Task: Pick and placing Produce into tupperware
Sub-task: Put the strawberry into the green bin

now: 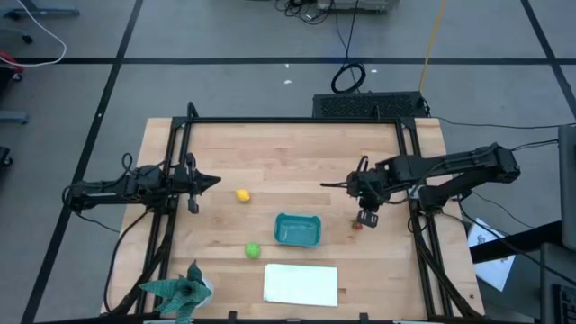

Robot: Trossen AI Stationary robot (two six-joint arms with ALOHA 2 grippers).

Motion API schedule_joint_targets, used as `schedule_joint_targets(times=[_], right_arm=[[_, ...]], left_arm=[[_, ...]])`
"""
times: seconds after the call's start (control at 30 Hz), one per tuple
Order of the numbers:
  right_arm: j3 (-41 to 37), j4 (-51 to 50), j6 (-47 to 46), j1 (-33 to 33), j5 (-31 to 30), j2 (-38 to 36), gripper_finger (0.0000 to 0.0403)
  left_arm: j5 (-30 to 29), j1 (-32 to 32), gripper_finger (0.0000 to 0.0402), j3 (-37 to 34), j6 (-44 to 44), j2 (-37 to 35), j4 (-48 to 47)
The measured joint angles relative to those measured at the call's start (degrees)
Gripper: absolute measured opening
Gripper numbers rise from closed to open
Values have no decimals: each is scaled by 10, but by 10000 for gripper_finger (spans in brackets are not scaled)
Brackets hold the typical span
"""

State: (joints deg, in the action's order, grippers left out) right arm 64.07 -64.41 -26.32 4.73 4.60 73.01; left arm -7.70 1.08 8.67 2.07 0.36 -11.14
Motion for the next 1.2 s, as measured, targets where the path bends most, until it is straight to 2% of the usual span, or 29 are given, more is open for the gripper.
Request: schedule_joint_targets(times=[0.73, 0.93, 1.2], right_arm=[[-11, -10, 16, 0, 2, -3, 9], [-11, -17, 27, 0, 2, -3, 65], [-11, -16, 40, 0, 32, -3, 188]], left_arm=[[-3, 0, 5, 0, 3, 0, -3], [-4, 0, 5, 0, 3, 0, -4], [-4, 0, 5, 0, 3, 0, -4]])
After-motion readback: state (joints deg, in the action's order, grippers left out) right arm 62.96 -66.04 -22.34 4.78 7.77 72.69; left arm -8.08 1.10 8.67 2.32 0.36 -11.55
